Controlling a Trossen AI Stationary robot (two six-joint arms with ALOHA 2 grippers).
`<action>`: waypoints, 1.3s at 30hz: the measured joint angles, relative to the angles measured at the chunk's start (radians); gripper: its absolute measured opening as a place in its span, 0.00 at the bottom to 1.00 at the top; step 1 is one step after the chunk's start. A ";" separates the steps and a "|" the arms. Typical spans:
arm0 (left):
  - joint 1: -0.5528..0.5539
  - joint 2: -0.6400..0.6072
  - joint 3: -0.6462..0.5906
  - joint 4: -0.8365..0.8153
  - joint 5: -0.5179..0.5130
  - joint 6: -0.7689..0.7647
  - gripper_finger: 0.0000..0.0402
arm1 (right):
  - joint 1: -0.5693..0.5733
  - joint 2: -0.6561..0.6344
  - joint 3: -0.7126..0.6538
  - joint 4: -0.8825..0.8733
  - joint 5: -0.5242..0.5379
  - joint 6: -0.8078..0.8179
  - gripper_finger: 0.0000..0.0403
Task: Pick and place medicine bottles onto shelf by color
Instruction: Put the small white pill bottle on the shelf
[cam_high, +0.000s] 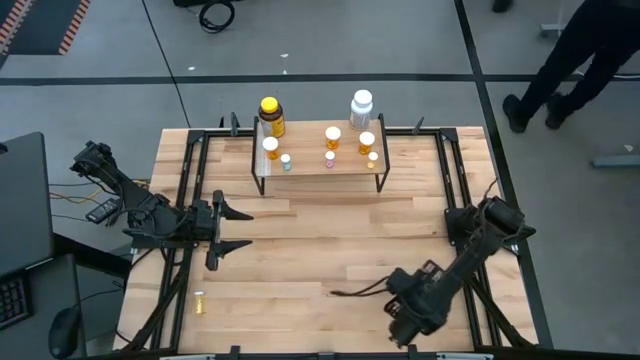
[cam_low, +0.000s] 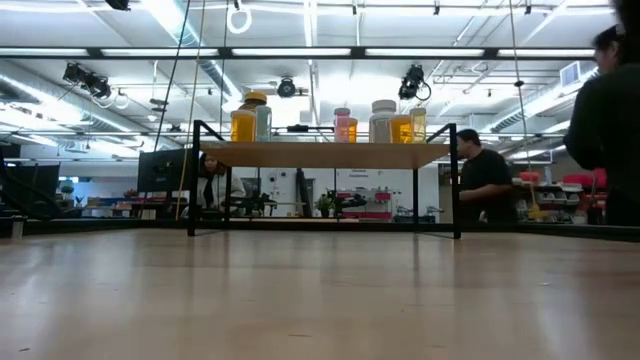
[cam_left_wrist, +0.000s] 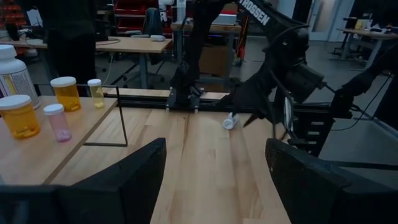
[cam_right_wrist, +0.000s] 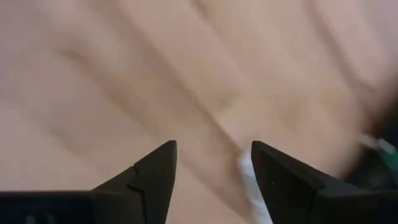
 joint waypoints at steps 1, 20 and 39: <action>0.000 0.000 0.000 0.000 0.000 0.000 0.71 | 0.015 0.000 0.000 -0.034 0.000 0.045 0.54; 0.000 0.000 0.000 0.004 0.000 0.008 0.71 | 0.249 0.004 0.000 -0.112 -0.122 0.578 0.54; 0.000 0.046 0.000 0.026 0.000 -0.009 0.71 | 0.301 0.004 0.000 -0.092 0.051 0.487 0.53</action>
